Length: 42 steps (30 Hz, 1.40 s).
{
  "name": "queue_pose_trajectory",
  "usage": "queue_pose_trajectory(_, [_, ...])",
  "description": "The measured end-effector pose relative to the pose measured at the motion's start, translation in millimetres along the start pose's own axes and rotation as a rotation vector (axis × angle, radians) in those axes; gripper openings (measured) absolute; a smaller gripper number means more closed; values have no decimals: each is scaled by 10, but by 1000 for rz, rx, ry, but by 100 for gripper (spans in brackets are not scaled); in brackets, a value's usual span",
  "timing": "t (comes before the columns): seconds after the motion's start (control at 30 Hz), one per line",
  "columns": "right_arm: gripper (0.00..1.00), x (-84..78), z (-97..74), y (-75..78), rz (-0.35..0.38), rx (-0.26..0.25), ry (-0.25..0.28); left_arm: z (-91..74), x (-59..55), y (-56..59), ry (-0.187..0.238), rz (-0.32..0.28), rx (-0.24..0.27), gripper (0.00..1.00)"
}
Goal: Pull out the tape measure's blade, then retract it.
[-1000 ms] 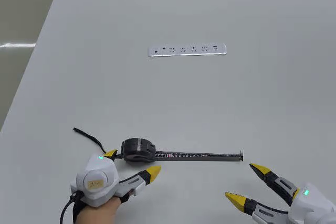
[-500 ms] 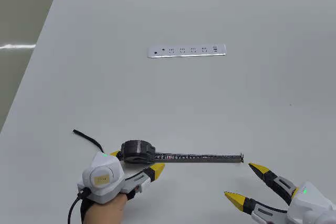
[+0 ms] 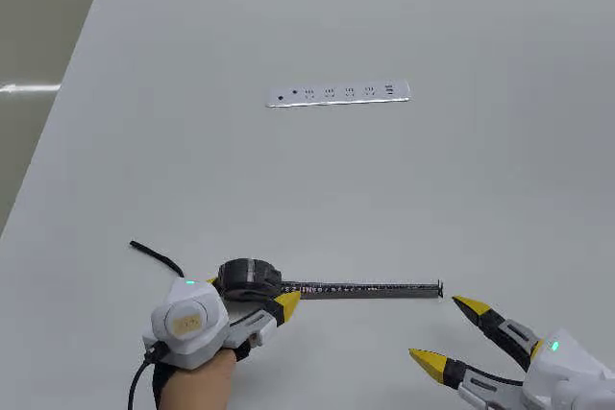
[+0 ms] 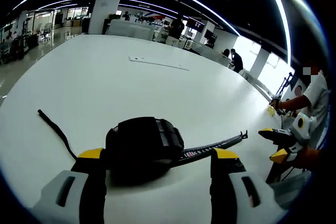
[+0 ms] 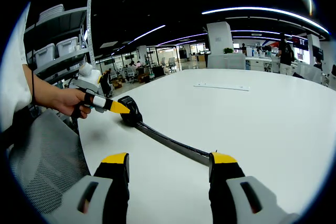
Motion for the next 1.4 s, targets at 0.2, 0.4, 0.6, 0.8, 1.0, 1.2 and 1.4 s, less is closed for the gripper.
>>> queue_pose_trajectory(0.2, [61,-3,2,9,2,0,0,20,9,7,-9,-24,10,81])
queue_pose_trajectory(0.4, [61,-10,8,11,7,2,2,39,33,10,-3,-64,34,81])
queue_pose_trajectory(0.6, [60,-24,12,13,16,0,2,67,56,12,-14,-67,72,82])
queue_pose_trajectory(0.8, [60,-62,8,44,19,-1,-2,87,62,14,-20,-54,108,82])
queue_pose_trajectory(1.0, [60,-49,15,73,19,-3,-3,103,63,7,-29,-55,131,81])
queue_pose_trajectory(1.2, [59,-63,45,101,19,6,-11,116,62,-3,-34,-47,163,80])
queue_pose_trajectory(1.4, [57,-70,60,122,30,20,-11,142,44,-25,-36,-32,185,77])
Point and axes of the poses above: the centre of the closed fingertips' face, and the gripper's own axes: z roughly forward along the fingers, y roughly to its right, x roughly out of its top, the point moved 5 cm from there along -z, roughly backward along the fingers, and after that the axes turned 2 degrees about -y, right-handed, at the moved point
